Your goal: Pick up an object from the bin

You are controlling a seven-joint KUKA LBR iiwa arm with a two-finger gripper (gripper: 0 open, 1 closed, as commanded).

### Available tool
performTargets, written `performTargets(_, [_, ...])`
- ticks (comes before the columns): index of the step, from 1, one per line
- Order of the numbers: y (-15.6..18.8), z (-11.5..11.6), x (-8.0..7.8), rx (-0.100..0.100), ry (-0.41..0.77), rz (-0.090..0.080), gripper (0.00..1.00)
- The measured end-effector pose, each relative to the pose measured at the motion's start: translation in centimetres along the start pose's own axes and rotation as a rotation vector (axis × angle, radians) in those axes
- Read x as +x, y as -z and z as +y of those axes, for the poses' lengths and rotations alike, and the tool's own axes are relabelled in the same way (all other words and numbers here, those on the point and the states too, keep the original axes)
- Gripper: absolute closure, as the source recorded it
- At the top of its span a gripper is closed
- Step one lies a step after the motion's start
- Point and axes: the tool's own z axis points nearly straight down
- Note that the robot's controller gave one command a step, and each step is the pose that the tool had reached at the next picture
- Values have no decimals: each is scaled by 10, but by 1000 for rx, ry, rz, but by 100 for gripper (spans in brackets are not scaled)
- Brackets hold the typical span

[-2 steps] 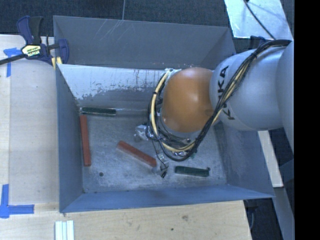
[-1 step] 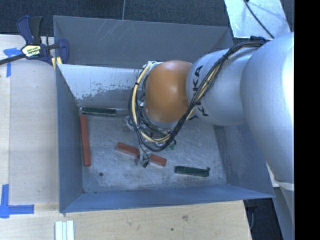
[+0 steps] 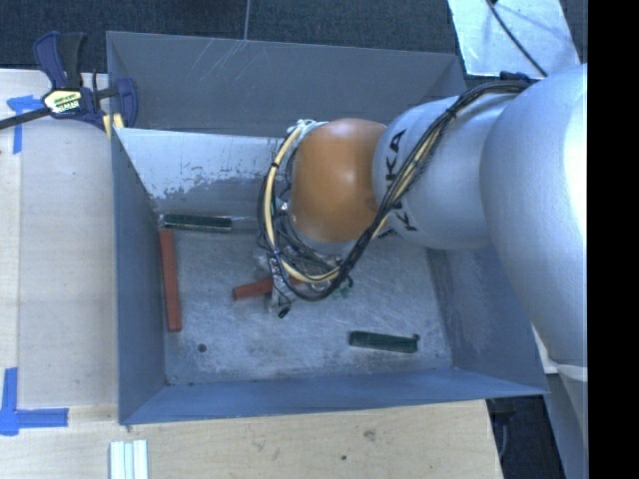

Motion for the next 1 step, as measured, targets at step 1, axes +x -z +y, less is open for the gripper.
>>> performTargets(1, [150,31,9,1,249,-3,100])
